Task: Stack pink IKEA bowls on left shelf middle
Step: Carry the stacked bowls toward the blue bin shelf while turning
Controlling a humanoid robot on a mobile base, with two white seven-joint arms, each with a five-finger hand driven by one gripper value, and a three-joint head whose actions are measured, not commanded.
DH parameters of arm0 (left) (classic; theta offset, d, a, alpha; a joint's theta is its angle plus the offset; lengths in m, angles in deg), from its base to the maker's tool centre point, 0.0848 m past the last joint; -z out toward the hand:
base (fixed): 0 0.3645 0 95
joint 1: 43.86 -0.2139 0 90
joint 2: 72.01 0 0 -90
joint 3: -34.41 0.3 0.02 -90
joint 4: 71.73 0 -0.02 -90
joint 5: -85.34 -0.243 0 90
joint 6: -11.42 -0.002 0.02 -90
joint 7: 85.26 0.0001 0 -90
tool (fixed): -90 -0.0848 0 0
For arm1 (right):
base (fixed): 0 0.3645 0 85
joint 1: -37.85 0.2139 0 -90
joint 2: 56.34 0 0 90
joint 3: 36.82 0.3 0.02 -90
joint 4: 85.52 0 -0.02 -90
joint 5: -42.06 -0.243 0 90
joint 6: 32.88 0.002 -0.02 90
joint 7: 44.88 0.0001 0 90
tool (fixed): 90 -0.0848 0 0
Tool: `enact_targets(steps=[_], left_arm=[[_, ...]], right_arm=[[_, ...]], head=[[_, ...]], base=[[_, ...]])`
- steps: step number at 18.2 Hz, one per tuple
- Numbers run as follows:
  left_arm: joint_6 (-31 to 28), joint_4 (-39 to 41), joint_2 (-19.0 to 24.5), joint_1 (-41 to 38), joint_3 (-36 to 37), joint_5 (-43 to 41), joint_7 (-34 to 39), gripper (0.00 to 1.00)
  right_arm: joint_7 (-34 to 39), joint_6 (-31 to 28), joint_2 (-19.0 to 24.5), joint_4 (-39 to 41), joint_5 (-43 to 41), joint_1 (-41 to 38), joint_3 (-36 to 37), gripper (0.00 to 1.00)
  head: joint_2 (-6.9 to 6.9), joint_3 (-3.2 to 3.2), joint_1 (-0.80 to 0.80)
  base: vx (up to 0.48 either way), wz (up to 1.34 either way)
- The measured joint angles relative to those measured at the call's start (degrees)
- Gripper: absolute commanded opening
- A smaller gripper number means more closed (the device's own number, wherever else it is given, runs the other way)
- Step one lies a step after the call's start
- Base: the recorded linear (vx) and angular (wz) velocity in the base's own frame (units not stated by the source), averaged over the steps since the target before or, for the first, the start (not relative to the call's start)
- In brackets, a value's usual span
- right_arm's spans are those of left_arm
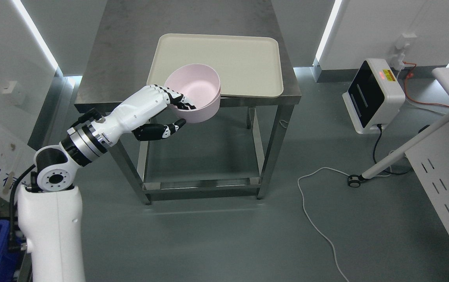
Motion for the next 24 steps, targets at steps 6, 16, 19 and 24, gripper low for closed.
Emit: enact_targets(steps=[6,16,19,24], left_arm=[[0.0,0.7,0.0,-0.8,-2.4,1.2,-0.1,0.02],[0.0,1.1,0.0,-1.0,-3.1,1.7,-0.1,0.03],[0.0,1.2,0.0,-1.0,-3.2,1.7,-0.1,0.03],[0.0,1.3,0.0,-1.0,-3.3,1.7,-0.1,0.03]], right_arm=[[0.0,0.0,0.0,0.0,0.0,0.0,0.0,1.0],[0.0,0.0,0.0,0.0,0.0,0.0,0.0,1.0],[0.0,0.1,0.0,0.0,0.0,0.0,0.0,1.0],[0.0,0.3,0.0,0.0,0.0,0.0,0.0,1.0]], head=[[0.0,0.0,0.0],[0.0,0.0,0.0],[0.0,0.0,0.0],[0.0,0.0,0.0]], base=[[-0.317,0.2],[-0.303,0.12],[-0.323,0.18],[-0.325,0.32]])
